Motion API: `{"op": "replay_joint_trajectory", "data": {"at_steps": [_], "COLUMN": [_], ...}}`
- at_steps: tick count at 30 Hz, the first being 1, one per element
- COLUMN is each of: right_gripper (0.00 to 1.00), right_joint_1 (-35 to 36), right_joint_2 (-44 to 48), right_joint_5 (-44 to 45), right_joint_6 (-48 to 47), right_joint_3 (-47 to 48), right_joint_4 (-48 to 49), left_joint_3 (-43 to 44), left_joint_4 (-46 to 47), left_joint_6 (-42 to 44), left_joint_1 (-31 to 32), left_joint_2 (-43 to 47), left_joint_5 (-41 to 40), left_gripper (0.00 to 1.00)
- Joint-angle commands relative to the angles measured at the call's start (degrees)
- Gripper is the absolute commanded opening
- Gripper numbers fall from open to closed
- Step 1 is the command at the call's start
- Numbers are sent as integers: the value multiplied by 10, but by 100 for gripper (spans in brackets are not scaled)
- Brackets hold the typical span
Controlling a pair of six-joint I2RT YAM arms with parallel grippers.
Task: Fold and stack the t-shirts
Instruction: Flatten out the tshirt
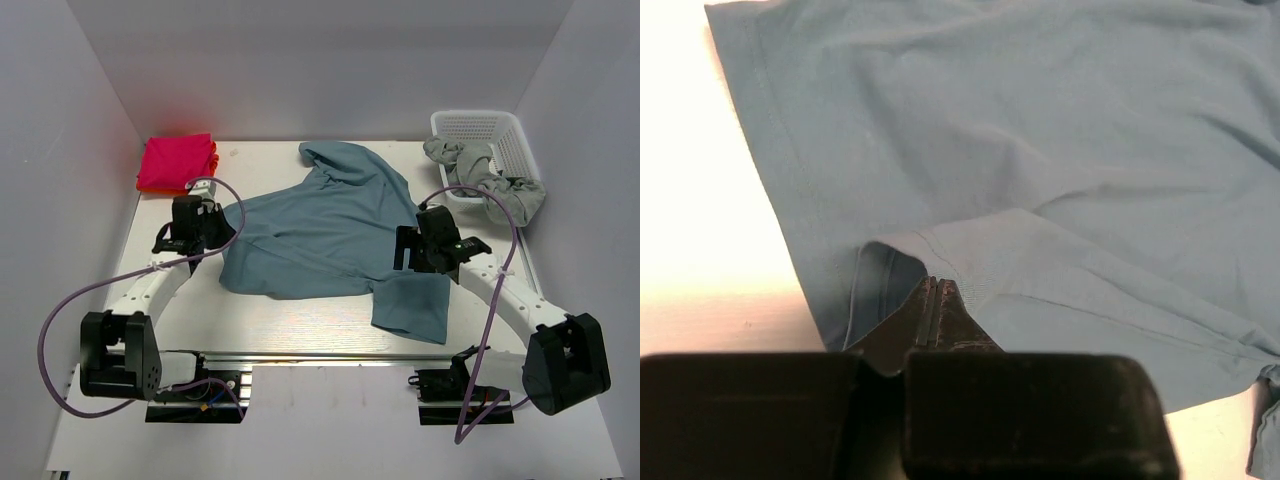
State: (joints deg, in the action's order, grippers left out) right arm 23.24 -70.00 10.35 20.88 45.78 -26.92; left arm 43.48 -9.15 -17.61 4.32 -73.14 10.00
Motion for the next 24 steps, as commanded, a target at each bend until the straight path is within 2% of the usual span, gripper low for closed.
{"op": "replay_joint_trajectory", "data": {"at_steps": [1,4,7,12,18,20,24], "right_gripper": [90,90,90,90,90,90,90], "right_joint_1": [-2,-2,-5,-21,-40,-42,-43], "right_joint_2": [16,17,25,21,41,45,66], "right_joint_5": [3,11,59,98,12,9,-52], "right_joint_6": [12,22,56,165,241,251,264], "right_joint_3": [-10,-15,-19,-28,-93,-100,-111], "right_joint_4": [6,-9,-41,-174,-213,-225,-227], "left_joint_3": [-11,-22,-22,-33,-33,-38,-38], "left_joint_4": [-19,-14,-14,-13,-13,-8,-3], "left_joint_6": [-9,-15,-21,-32,-43,-43,-48], "left_joint_1": [5,5,5,5,5,5,10], "left_joint_2": [34,50,63,88,106,114,136], "left_joint_5": [0,0,0,-12,-12,-12,-12], "left_gripper": [0,0,0,0,0,0,0]}}
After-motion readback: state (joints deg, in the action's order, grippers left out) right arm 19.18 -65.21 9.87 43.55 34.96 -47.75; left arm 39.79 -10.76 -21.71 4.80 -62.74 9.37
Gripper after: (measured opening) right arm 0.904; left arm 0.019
